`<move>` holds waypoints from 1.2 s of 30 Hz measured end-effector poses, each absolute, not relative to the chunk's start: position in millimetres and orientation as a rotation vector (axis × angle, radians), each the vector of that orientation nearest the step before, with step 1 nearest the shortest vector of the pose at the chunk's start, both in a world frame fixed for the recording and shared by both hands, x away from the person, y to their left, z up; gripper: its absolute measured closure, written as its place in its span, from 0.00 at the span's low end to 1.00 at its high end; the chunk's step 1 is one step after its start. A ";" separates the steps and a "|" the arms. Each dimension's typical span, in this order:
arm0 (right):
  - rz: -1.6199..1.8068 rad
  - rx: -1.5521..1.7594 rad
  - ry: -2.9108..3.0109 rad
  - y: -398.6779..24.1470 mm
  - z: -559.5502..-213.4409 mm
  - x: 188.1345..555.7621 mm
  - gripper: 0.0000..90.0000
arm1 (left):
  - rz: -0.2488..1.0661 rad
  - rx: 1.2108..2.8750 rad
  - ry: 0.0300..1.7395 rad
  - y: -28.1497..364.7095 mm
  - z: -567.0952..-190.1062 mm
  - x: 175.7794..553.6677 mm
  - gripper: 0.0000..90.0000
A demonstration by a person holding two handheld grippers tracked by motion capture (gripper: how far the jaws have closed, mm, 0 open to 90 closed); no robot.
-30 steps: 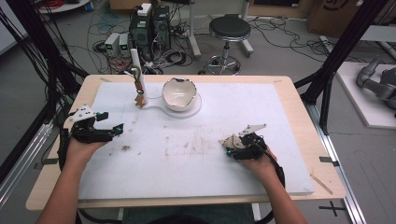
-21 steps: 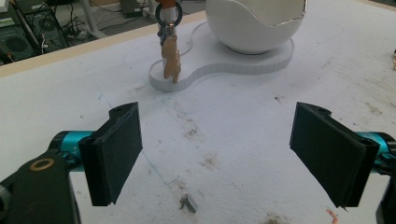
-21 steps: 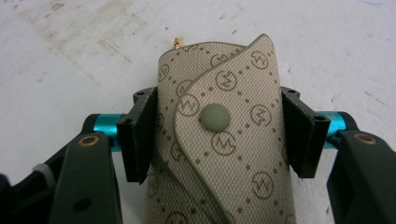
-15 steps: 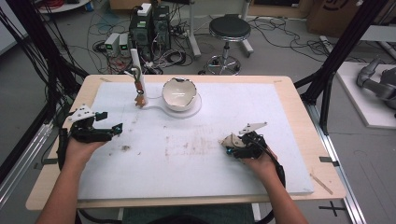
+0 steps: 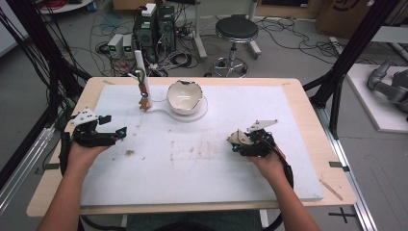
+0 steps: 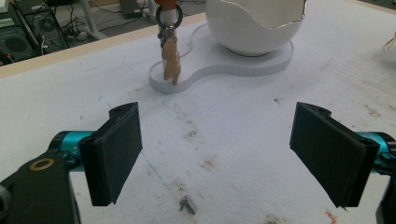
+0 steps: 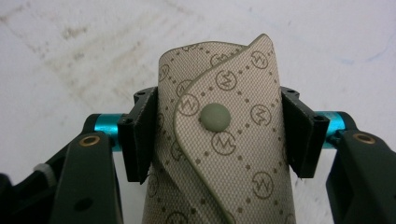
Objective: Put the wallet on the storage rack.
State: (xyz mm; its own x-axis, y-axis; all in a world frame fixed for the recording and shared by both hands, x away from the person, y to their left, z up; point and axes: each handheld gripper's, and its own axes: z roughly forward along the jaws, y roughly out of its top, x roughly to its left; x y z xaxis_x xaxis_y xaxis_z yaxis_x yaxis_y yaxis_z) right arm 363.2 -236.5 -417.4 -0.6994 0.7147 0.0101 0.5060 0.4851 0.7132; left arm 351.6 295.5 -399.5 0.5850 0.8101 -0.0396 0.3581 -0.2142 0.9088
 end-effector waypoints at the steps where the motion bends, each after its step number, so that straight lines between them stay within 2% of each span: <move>1: 1.037 1.034 2.441 -235.3 -414.0 364.5 0.41 | 0.562 1.808 0.952 295.4 -399.4 351.7 0.19; 9: 1.070 0.980 2.398 -217.5 -384.3 384.5 0.41 | 0.556 1.806 0.947 294.5 -398.9 351.8 0.19; 20: 1.020 0.856 2.431 -158.9 -348.0 421.9 0.41 | 0.548 1.802 0.933 291.8 -396.8 350.9 0.19; 36: 1.045 0.781 2.448 -101.7 -334.7 455.6 0.41 | 0.543 1.777 0.950 296.2 -397.3 351.5 0.19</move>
State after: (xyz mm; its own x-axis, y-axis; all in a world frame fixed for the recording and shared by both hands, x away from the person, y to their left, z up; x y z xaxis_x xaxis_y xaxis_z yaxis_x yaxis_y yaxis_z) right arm 455.6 -101.7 -334.7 -0.7799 0.6159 -0.1119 0.3451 0.5721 0.7440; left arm 351.5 296.2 -397.3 0.5894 0.8052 -0.0656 0.3528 -0.1835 0.9176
